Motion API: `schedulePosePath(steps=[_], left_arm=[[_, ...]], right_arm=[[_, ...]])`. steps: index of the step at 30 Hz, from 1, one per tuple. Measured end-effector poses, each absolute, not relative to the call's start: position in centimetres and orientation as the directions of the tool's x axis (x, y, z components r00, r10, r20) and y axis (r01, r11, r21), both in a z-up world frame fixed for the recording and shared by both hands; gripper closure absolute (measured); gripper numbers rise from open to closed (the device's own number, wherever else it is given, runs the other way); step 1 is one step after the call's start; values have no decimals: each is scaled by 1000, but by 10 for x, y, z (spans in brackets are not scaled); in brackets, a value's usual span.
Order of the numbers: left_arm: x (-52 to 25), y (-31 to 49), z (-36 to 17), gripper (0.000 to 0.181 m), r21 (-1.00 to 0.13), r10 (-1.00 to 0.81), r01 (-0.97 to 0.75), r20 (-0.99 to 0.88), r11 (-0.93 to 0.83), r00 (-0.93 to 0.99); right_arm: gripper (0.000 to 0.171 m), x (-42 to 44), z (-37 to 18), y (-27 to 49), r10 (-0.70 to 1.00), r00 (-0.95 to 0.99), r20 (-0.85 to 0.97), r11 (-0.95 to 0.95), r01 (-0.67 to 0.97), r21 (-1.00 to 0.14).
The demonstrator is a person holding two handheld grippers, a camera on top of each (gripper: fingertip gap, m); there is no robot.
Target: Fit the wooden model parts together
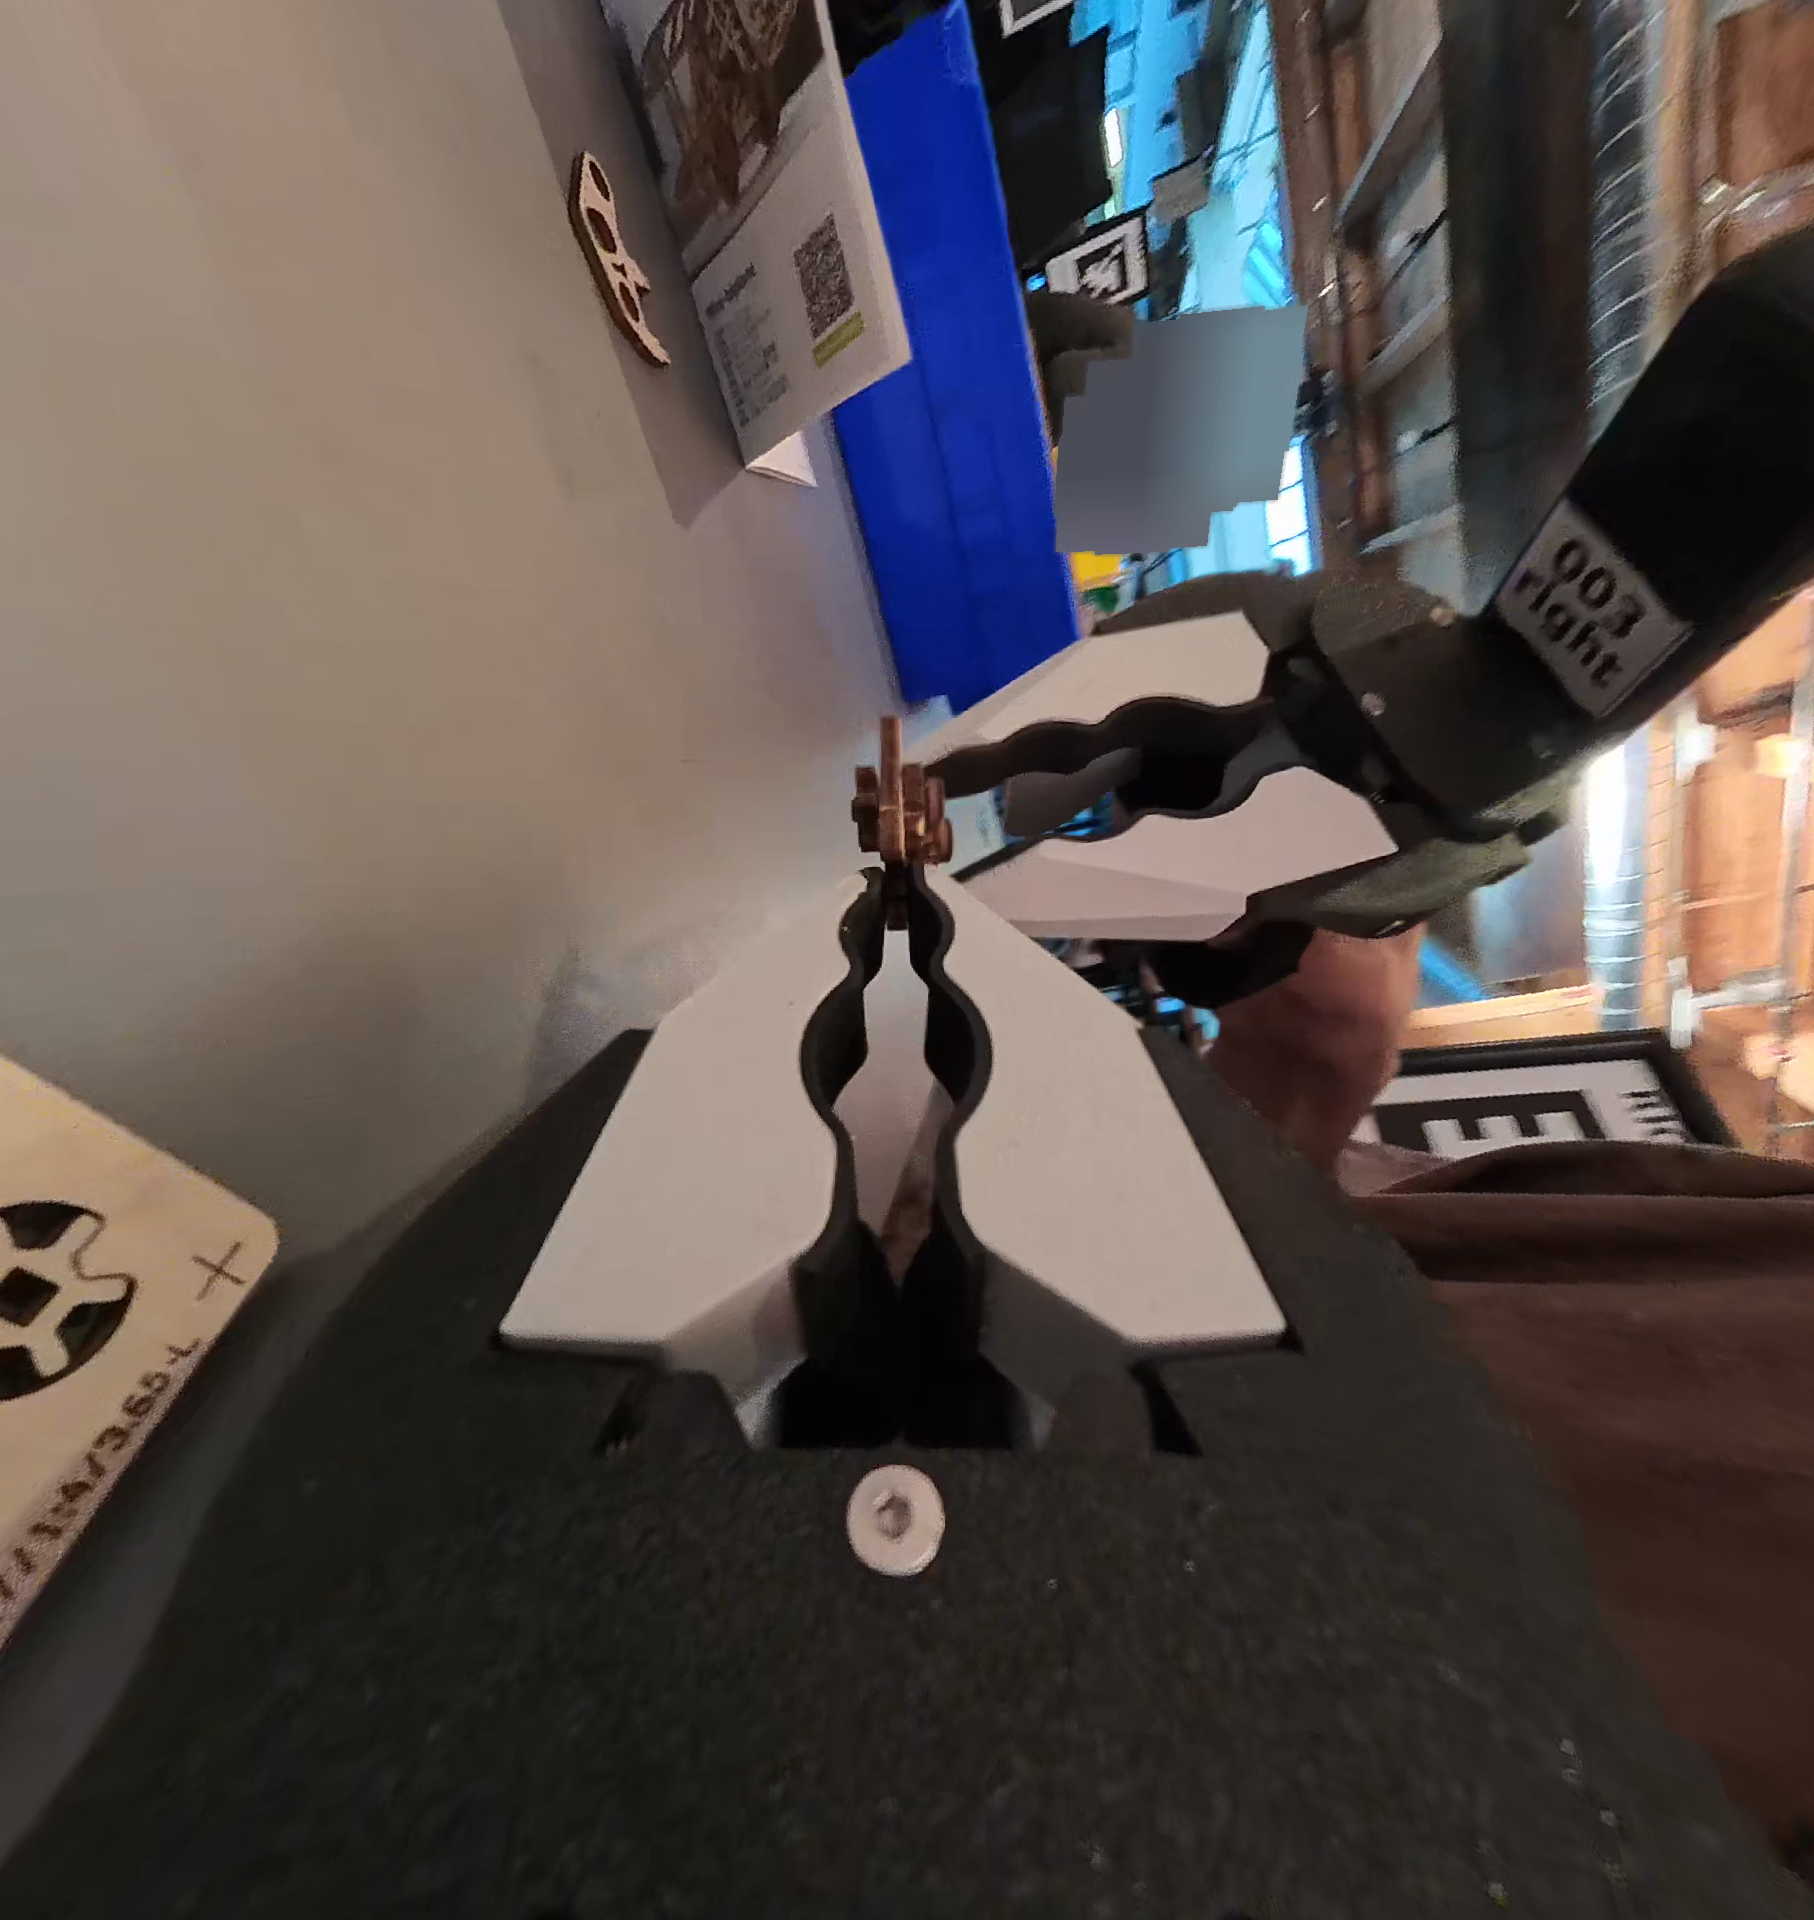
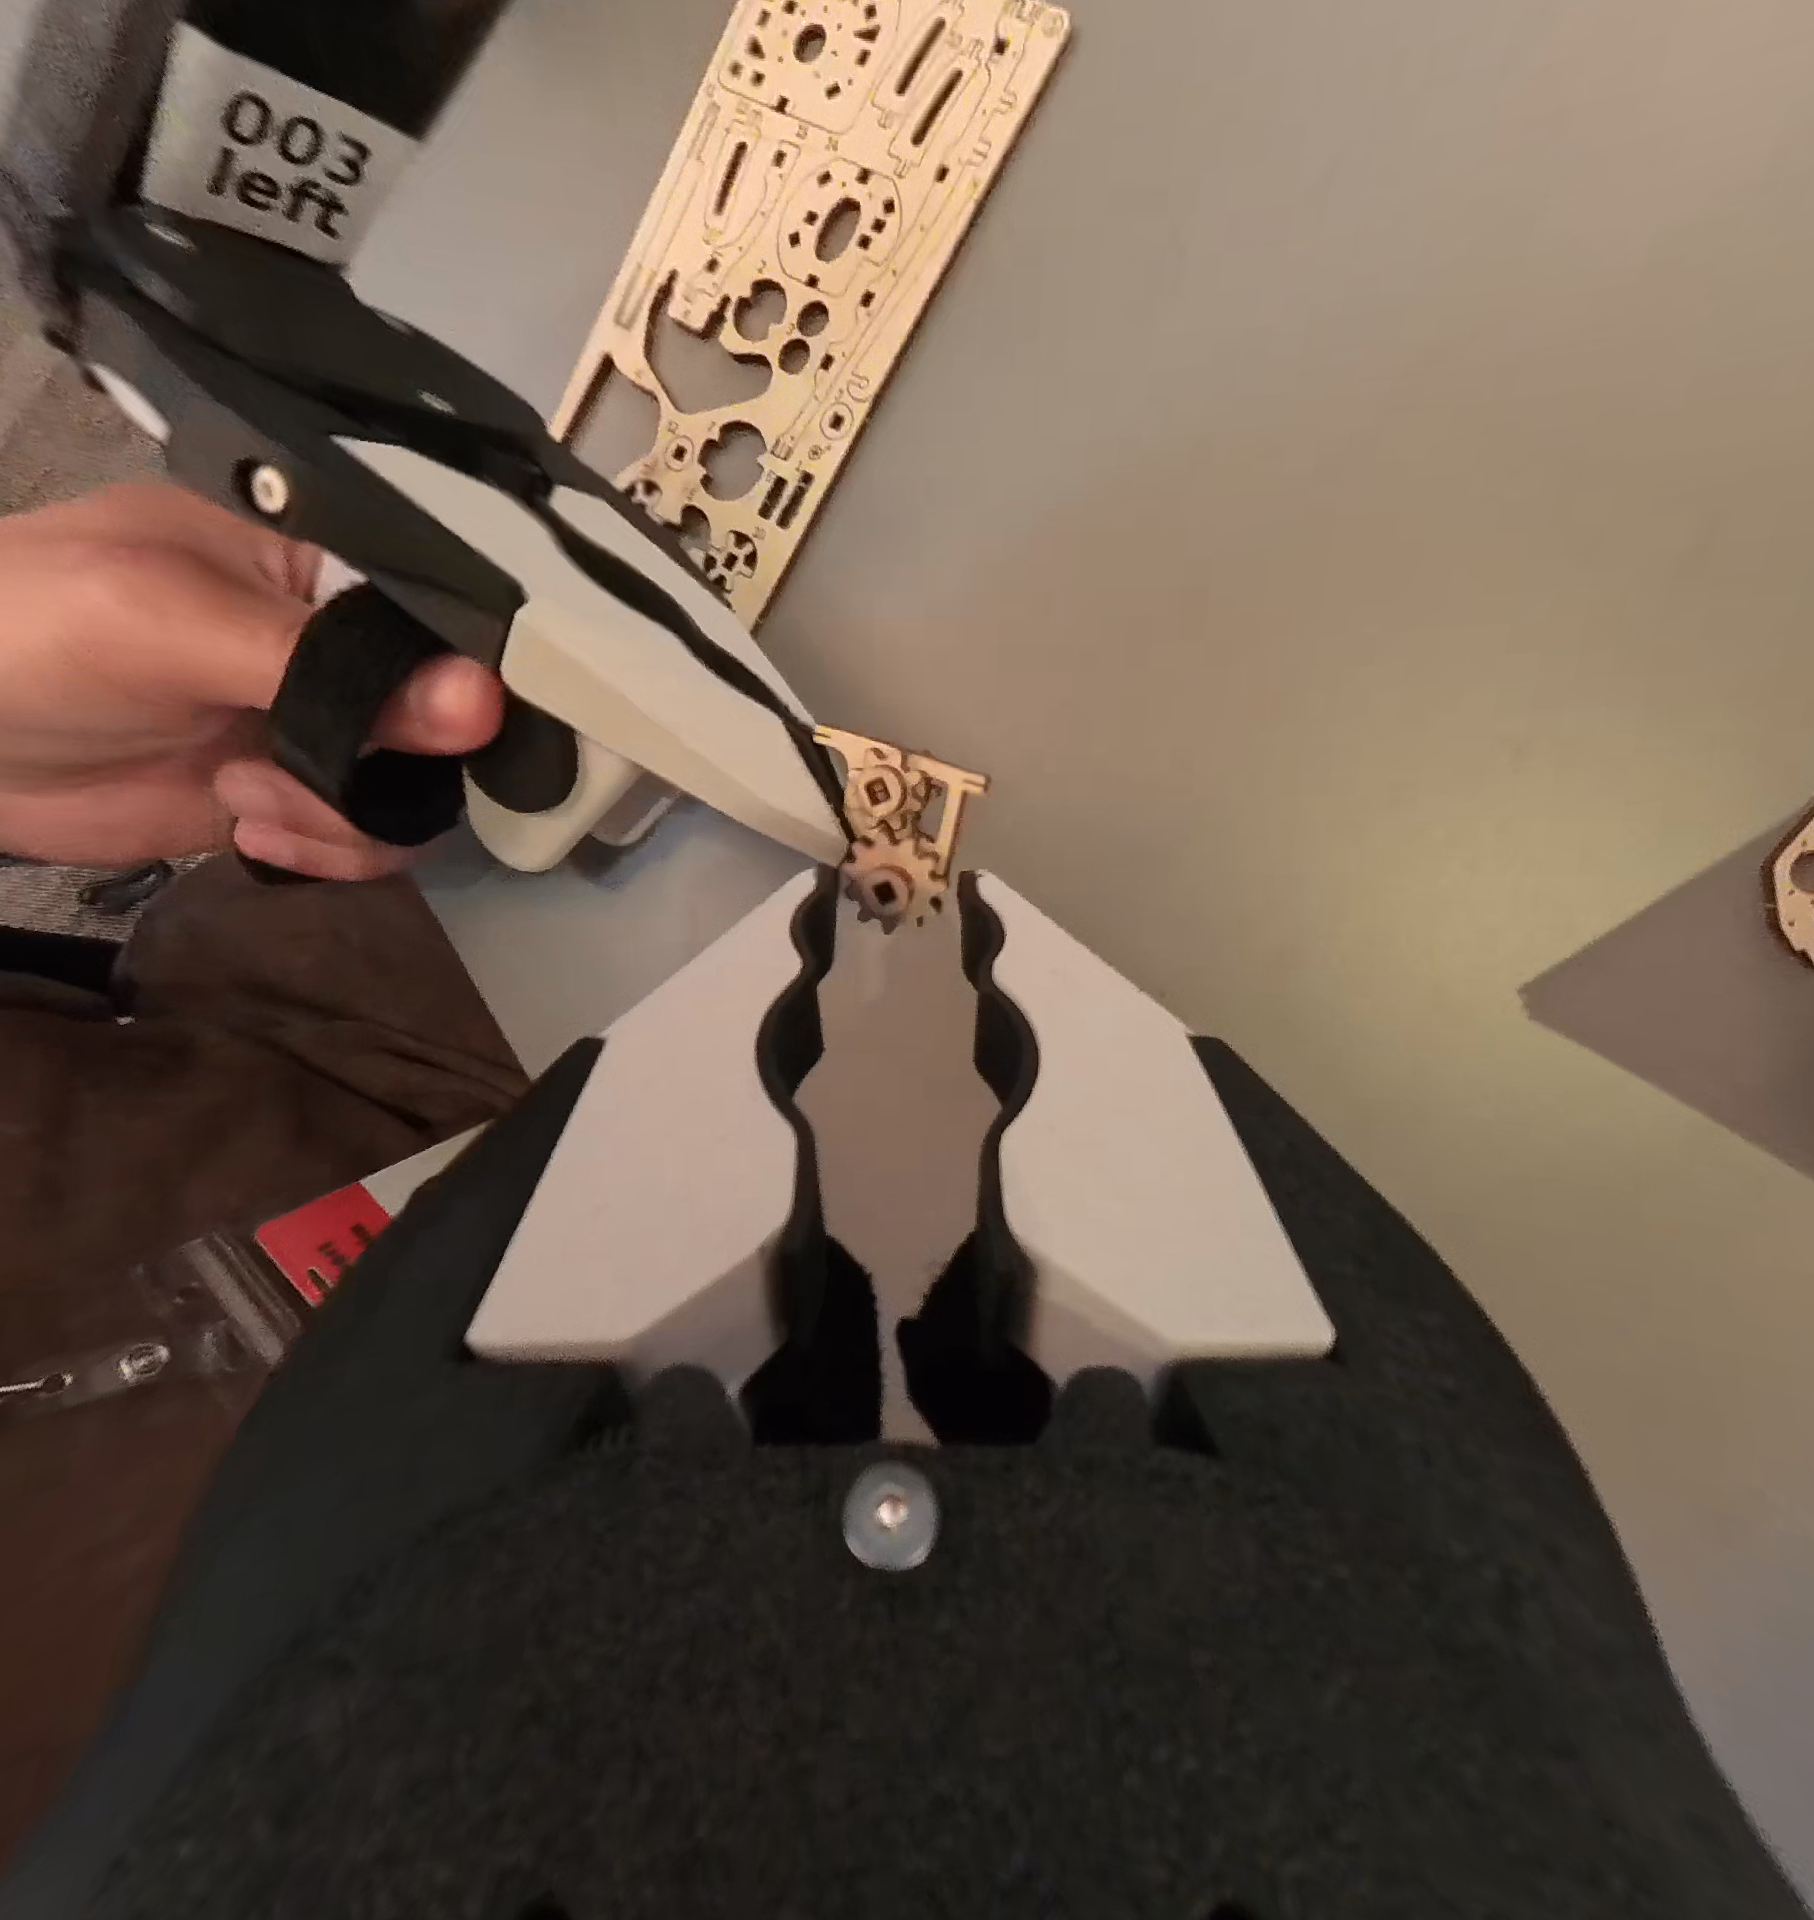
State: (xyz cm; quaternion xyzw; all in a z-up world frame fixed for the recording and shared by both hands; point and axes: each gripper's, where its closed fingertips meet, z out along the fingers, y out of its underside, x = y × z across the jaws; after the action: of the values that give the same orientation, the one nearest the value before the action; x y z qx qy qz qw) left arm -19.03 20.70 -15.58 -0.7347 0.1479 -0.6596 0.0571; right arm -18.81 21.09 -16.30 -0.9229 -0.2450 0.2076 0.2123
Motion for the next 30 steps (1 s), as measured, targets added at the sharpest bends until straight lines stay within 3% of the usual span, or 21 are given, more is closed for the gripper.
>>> schedulePosePath(steps=[4,8,15,22,26,30], left_arm=[[-192,209,-147,180,-198,-200,-106,980,-974,1],[-196,211,-143,181,-213,-213,-103,977,-972,-14],[-199,212,-142,181,-234,-235,-108,972,-966,-4],[-196,207,-145,180,-288,-295,-139,955,-947,34],[-196,209,-145,180,-291,-298,-128,954,-948,42],[-197,210,-146,180,-288,-295,-125,954,-950,47]], right_arm=[[140,-188,-151,212,564,773,-290,-768,362,-528],[141,-184,-124,216,615,724,-312,-680,286,-675],[151,-197,-122,208,698,672,-248,-546,274,-792],[163,-198,-136,213,712,695,-100,-488,387,-782],[152,-200,-132,210,721,677,-147,-505,368,-781],[151,-197,-117,209,722,673,-160,-476,315,-821]])
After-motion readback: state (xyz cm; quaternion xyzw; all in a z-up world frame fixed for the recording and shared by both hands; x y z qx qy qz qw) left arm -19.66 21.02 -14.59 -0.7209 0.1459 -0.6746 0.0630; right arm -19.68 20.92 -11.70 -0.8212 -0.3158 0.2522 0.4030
